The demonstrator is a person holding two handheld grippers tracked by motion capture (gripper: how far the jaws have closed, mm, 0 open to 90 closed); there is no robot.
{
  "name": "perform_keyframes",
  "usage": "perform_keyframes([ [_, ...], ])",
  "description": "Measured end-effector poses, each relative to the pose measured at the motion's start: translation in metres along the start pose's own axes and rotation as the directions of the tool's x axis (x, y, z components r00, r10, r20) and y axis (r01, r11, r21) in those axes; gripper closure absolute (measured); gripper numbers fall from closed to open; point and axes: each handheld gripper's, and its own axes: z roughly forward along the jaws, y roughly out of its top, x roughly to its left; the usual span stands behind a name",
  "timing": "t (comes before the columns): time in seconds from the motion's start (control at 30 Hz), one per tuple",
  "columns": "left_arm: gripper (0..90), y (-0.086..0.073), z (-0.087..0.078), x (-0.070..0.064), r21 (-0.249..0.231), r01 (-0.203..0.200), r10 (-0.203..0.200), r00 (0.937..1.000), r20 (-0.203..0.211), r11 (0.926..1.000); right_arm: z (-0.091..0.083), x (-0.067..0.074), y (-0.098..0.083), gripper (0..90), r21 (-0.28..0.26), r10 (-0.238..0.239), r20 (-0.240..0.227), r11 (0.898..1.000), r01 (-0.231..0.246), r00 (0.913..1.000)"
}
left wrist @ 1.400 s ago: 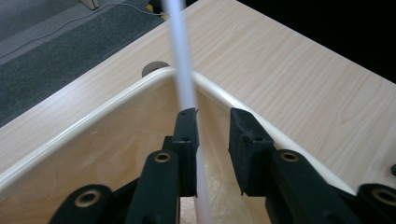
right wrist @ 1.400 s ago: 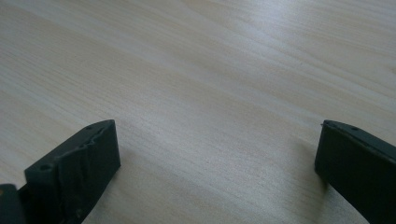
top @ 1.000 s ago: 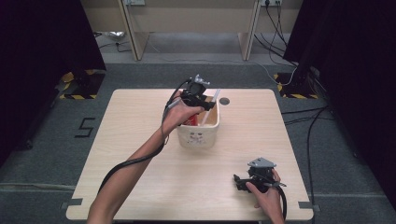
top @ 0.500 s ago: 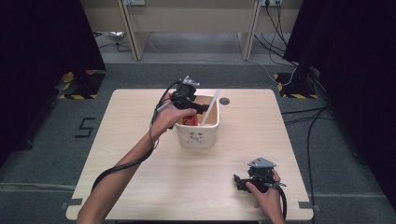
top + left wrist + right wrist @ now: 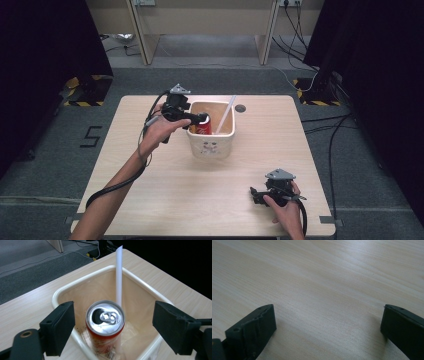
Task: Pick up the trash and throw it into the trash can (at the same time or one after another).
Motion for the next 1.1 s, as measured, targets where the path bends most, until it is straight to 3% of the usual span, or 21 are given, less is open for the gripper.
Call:
perform_keyframes([
  [0.73,17.8,-0.047,-0.025,0.028,-0.039,0.043,-0.045,0.9984,-0.035,0.9983,0.0,0.0,0.0,0.3,0.002,-0.001,0.0,1.0,0.001,1.0],
  [1.1,18.0,-0.074,-0.028,0.033,-0.045,0.056,-0.058,0.9979,-0.03,0.9974,0.0,0.0,0.0,0.3,0.002,-0.002,0.001,1.0,0.002,1.0],
])
